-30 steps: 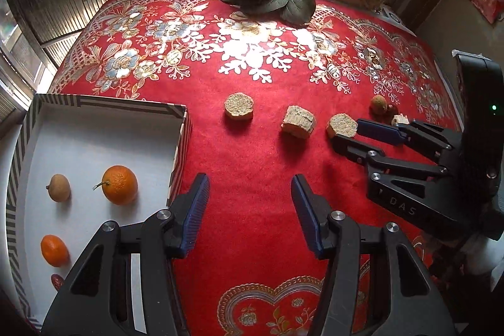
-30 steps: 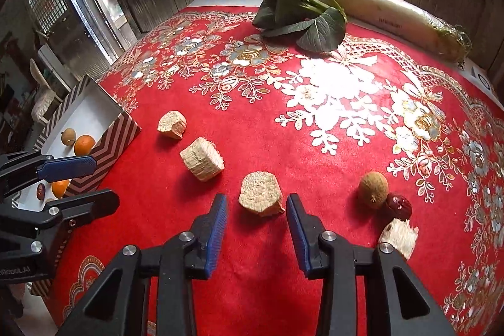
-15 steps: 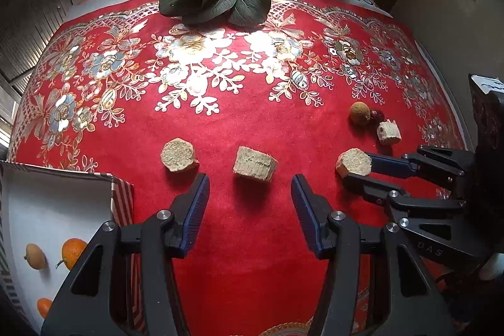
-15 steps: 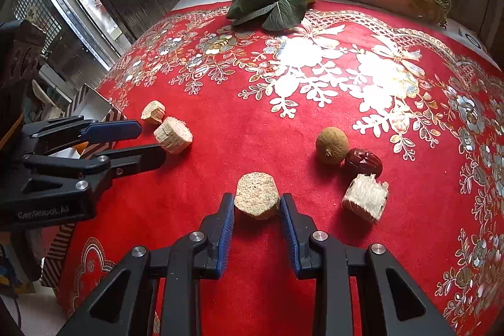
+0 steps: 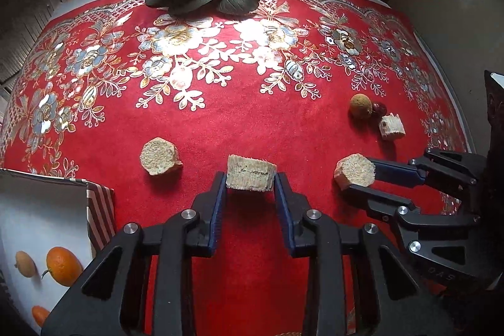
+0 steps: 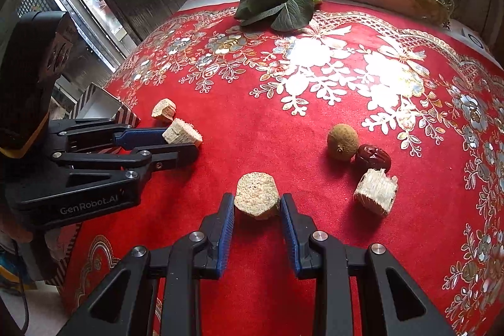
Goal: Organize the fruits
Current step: 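Grasp a square cake piece with the left tool while the right tool grasps a round cake piece, then carry both cake pieces into the white box and open both tools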
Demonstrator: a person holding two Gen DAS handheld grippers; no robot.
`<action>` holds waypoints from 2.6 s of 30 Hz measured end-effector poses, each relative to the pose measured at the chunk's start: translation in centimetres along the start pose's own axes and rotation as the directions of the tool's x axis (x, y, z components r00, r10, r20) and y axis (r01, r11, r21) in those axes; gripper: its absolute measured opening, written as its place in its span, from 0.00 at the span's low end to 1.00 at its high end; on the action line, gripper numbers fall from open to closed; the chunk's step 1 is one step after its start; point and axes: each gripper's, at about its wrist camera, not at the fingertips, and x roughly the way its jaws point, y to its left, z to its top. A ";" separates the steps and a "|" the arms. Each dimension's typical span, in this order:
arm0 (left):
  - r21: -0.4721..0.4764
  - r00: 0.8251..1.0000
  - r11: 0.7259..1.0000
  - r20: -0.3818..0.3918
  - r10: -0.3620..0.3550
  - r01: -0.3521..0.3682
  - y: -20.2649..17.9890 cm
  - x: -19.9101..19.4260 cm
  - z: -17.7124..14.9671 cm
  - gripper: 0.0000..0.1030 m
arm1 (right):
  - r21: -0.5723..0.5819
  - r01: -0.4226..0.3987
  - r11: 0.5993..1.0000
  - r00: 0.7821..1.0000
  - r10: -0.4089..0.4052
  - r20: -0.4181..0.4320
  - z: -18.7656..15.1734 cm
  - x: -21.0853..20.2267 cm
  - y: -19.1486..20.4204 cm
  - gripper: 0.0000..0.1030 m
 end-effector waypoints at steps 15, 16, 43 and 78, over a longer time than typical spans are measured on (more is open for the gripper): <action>-0.052 0.995 0.995 0.063 0.083 -0.080 1.0 -4.7 -3.5 0.29 | -0.050 -0.016 0.999 1.000 0.017 0.016 -1.0 -1.9 3.2 0.28; -0.058 0.994 0.995 0.068 0.085 -0.082 1.2 -5.0 -3.8 0.29 | -0.056 -0.016 0.998 1.000 0.017 0.015 -1.1 -2.0 3.5 0.28; -0.206 0.974 0.964 0.111 0.195 -0.170 5.9 -10.5 -9.0 0.29 | -0.217 -0.077 0.973 0.997 0.075 -0.019 -1.0 -2.3 11.0 0.28; -0.341 0.957 0.912 0.093 0.274 -0.228 10.5 -13.0 -13.4 0.29 | -0.390 -0.176 0.904 0.984 0.157 -0.079 -0.7 -1.3 19.2 0.28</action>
